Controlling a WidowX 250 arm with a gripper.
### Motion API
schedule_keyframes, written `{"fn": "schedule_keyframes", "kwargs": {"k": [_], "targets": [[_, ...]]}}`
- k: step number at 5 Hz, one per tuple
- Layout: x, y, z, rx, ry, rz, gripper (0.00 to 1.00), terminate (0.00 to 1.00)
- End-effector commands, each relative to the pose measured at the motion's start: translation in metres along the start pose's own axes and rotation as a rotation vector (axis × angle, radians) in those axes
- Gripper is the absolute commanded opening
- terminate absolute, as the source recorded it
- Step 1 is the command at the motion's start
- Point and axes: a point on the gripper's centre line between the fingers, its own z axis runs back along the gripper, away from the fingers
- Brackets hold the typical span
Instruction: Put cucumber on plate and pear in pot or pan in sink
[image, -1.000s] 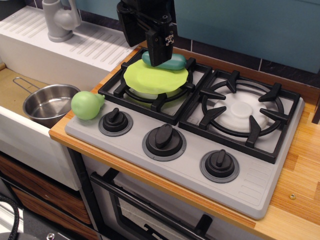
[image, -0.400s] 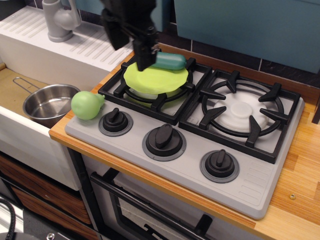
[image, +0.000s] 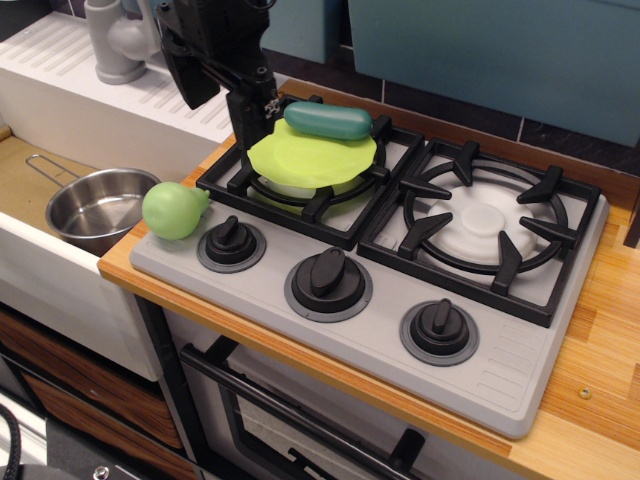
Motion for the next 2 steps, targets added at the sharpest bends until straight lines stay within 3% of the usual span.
{"fn": "schedule_keyframes", "kwargs": {"k": [1,2], "targets": [[-0.013,0.025,0.003,0.031,-0.039,0.052,1.00,0.00],[-0.023,0.029,-0.010,0.034,-0.054,0.062,1.00,0.00]]}}
